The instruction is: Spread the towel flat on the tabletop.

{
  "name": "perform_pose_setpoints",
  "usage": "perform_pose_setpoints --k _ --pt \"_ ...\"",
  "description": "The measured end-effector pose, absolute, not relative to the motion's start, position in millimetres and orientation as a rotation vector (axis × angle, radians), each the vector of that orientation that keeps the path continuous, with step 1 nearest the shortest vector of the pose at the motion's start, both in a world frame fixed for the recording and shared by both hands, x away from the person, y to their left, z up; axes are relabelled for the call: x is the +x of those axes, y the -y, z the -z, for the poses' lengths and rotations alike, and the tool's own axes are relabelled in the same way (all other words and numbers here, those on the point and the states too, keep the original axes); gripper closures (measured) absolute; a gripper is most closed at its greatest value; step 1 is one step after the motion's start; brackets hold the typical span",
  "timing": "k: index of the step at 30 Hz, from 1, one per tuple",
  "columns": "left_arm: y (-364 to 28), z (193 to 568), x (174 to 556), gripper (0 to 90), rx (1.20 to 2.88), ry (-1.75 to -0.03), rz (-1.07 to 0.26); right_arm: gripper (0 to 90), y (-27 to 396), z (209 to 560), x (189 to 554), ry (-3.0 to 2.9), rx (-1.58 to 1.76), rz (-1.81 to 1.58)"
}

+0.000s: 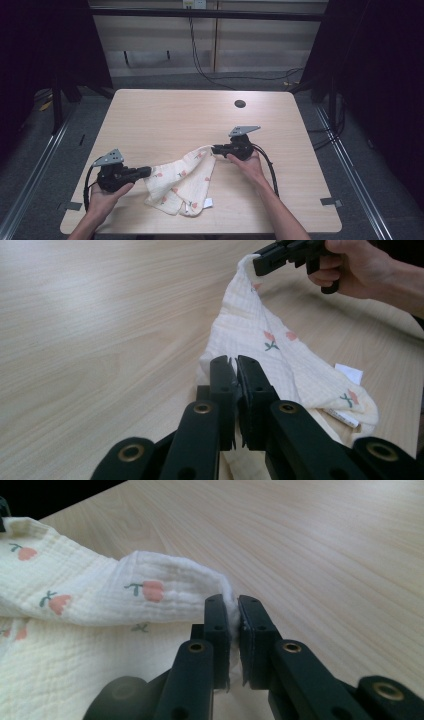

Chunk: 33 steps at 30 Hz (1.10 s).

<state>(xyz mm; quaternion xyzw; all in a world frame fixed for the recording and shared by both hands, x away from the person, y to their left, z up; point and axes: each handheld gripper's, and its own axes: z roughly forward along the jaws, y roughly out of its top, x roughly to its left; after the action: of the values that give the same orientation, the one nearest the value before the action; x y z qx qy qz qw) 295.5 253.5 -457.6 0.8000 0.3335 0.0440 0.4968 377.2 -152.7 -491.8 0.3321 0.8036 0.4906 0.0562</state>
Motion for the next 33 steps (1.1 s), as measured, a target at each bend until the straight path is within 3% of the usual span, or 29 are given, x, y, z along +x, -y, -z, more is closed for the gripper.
perform_pose_setpoints --k 11,20,33 --pt "-250 443 304 87.0 1.893 -0.784 -0.101 86.1 169 459 370 -2.418 1.051 -1.516" --pt "-235 424 307 87.2 1.859 -0.723 -0.109 86.3 197 430 341 -2.382 1.069 -1.467" --pt "-221 373 314 87.7 1.838 -0.599 -0.181 86.6 223 374 322 -2.331 1.009 -1.496"
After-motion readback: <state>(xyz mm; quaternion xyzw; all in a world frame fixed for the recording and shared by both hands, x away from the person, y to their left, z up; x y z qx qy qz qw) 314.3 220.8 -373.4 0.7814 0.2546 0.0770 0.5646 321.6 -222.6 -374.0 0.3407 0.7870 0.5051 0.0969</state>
